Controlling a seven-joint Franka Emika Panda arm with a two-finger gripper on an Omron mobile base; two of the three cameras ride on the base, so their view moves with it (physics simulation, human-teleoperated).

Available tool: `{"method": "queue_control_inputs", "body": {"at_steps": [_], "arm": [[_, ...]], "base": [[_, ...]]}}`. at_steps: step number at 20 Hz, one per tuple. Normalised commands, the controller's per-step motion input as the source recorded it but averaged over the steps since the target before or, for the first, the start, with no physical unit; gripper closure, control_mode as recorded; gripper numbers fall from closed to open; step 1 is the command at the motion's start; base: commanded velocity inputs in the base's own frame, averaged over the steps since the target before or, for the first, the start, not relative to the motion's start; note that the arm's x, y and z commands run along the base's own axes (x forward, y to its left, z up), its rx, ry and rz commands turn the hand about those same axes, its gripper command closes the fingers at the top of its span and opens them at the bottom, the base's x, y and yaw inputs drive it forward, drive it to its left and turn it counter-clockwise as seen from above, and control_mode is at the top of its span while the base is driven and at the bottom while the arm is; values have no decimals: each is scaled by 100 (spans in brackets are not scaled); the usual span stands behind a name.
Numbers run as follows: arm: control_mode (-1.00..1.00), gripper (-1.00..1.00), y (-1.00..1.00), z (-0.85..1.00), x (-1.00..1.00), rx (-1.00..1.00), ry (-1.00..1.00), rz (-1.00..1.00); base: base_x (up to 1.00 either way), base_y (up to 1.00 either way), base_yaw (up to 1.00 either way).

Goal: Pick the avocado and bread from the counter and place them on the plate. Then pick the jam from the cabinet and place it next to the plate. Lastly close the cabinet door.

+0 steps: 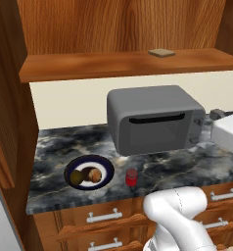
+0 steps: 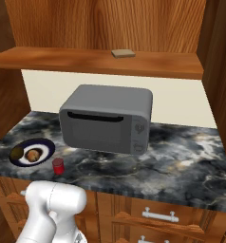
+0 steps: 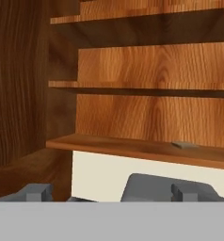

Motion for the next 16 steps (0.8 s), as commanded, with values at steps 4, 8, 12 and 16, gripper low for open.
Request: {"method": "queue_control_inputs", "body": {"at_steps": [4, 8, 12, 16], "arm": [[-100, -100, 0, 0, -33, 0, -2, 0], [-100, -100, 12, 0, -39, -1, -9, 0], [-100, -100, 67, 0, -13, 0, -4, 0], [-100, -100, 75, 0, -14, 0, 0, 0]], "base": [[0, 0, 0], [0, 0, 0], [0, 0, 0], [0, 0, 0]]}}
